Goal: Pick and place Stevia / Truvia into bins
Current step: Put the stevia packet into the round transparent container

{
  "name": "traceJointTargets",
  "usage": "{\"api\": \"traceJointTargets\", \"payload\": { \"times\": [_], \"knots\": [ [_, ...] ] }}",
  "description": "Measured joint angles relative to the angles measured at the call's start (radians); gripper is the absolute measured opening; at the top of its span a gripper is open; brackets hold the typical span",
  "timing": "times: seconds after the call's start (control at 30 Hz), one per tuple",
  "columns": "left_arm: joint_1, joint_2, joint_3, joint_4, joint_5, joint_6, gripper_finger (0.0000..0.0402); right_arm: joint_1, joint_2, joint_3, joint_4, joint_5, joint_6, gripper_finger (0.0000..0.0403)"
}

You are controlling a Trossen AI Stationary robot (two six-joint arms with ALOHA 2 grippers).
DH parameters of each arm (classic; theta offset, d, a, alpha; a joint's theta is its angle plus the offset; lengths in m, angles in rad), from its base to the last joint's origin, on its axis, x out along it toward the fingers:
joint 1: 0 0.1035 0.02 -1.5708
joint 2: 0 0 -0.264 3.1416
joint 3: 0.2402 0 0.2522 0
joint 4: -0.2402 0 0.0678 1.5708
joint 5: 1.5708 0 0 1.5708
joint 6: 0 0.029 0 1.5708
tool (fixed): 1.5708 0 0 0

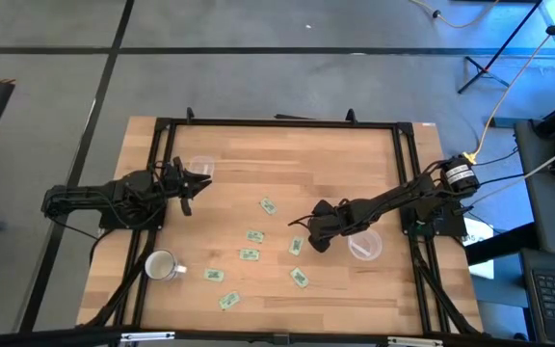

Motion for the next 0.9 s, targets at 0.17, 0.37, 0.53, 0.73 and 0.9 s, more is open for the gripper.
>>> {"api": "traceJointTargets", "payload": {
  "times": [0.17,0.37,0.53,0.73,0.9],
  "knots": [
    [0.000,0.000,0.000,0.000,0.000,0.000,0.0072,0.000,0.000,0.000,-0.002,-0.018,-0.009,0.0181],
    [0.000,0.000,0.000,0.000,0.000,0.000,0.0072,0.000,0.001,0.000,-0.006,-0.027,-0.009,0.0162],
    [0.000,0.000,0.000,0.000,0.000,0.000,0.0072,0.000,0.002,0.000,-0.007,-0.015,-0.001,0.0153],
    [0.000,0.000,0.000,0.000,0.000,0.000,0.0072,0.000,0.002,-0.001,-0.007,-0.014,-0.003,0.0147],
    [0.000,0.000,0.000,0.000,0.000,0.000,0.0072,0.000,0.002,-0.001,-0.008,-0.013,-0.009,0.0141]
  ]
}}
